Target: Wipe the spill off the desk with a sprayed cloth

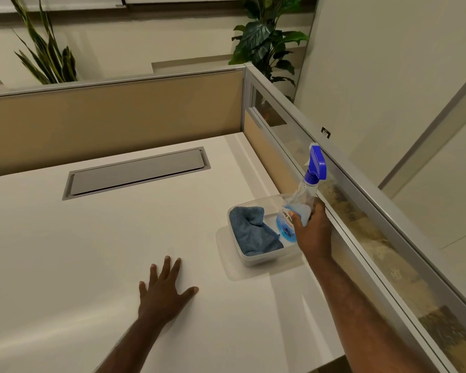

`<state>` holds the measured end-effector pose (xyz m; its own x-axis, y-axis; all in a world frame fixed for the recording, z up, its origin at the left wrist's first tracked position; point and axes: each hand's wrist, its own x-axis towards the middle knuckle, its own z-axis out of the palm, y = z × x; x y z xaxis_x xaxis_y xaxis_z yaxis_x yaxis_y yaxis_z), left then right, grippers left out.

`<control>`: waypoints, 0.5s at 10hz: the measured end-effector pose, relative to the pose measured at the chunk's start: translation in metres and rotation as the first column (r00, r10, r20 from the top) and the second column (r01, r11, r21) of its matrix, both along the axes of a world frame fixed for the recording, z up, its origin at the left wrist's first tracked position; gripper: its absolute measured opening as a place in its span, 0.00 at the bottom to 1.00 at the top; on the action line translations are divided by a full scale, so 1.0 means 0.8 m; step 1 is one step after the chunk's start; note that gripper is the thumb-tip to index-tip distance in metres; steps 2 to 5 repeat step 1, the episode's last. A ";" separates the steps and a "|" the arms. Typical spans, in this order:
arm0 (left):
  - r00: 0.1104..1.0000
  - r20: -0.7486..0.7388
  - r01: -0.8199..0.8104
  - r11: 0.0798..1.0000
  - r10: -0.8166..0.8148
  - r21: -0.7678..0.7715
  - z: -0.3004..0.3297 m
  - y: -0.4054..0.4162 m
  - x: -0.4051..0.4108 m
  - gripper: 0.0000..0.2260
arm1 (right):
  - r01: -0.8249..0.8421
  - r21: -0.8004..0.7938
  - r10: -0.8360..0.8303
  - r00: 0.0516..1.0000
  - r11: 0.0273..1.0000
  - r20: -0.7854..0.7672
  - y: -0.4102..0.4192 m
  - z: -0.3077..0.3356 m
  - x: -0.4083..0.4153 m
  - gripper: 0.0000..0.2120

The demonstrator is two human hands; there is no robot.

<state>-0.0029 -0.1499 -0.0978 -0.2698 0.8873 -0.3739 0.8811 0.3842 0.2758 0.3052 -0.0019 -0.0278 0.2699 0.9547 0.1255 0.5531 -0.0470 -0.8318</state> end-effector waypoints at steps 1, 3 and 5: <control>0.999 -0.018 0.028 1.000 -0.028 -0.008 0.000 0.002 0.002 0.40 | 0.106 0.095 -0.109 0.994 0.990 0.022 -0.016 0.002 -0.004 0.28; 0.999 -0.018 0.028 1.000 -0.028 -0.008 0.000 0.002 0.002 0.40 | 0.106 0.095 -0.109 0.994 0.990 0.022 -0.016 0.002 -0.004 0.28; 0.999 -0.018 0.028 1.000 -0.028 -0.008 0.000 0.002 0.002 0.40 | 0.106 0.095 -0.109 0.994 0.990 0.022 -0.016 0.002 -0.004 0.28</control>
